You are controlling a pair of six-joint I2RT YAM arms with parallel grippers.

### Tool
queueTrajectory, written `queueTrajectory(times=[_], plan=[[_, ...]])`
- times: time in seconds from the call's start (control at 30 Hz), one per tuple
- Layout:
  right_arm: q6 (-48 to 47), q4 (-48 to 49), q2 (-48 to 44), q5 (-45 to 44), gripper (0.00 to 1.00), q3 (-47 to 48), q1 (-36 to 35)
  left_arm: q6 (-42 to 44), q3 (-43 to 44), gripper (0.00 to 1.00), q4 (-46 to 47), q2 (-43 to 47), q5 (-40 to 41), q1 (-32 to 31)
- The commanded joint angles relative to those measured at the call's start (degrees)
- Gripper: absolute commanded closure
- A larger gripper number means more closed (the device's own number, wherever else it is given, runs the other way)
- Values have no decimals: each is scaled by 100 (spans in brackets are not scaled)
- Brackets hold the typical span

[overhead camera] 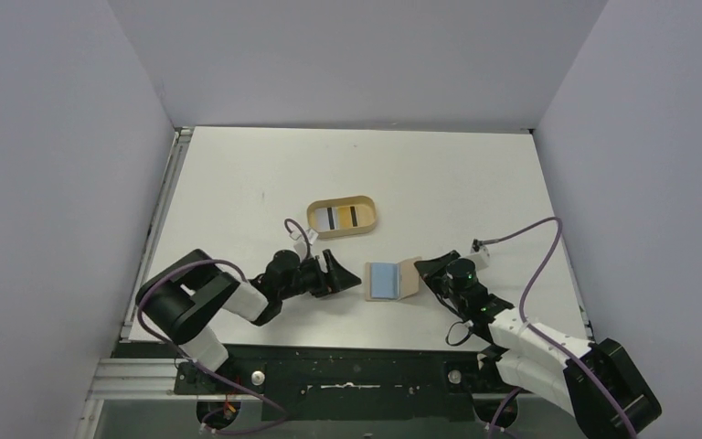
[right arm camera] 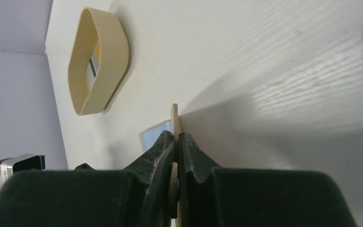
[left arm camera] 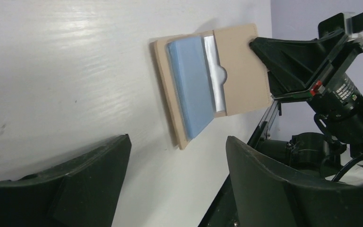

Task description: Take the credit cards out of the card holder

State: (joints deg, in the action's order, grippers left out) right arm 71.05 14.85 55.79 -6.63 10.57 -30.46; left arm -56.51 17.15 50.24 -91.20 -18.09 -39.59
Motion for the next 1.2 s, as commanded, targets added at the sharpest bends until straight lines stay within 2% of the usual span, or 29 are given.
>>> queueTrajectory(times=[0.0, 0.07, 0.17, 0.37, 0.5, 0.77, 0.9, 1.0, 1.07, 1.17], plan=[[220, 491, 22, -342, 100, -293, -30, -903, 14, 31, 1701, -1156, 297, -243], [190, 863, 188, -176, 100, -333, -22, -1381, 79, 36, 2714, -1888, 236, -284], [97, 1279, 524, 12, 100, -298, -16, -1732, 316, 40, 2989, -2497, 150, -412], [61, 1671, 765, 126, 100, -312, -29, -1759, 209, 45, 2969, -2281, 331, -496], [27, 1783, 789, 173, 100, -343, -21, -1793, -18, 61, 3009, -2164, 418, -464], [-49, 2005, 917, 303, 100, -353, -15, -1705, -79, 71, 3001, -2034, 473, -395], [-72, 2103, 1009, 371, 100, -328, -20, -1693, 40, 86, 3001, -2065, 436, -409], [-90, 2153, 1062, 421, 100, -325, -22, -1639, 51, 91, 3001, -1976, 455, -404], [-91, 2179, 1094, 435, 100, -325, -21, -1596, 60, 98, 3001, -1926, 439, -404], [-104, 2208, 1163, 464, 100, -326, -22, -1570, 16, 100, 3001, -1808, 438, -402]])
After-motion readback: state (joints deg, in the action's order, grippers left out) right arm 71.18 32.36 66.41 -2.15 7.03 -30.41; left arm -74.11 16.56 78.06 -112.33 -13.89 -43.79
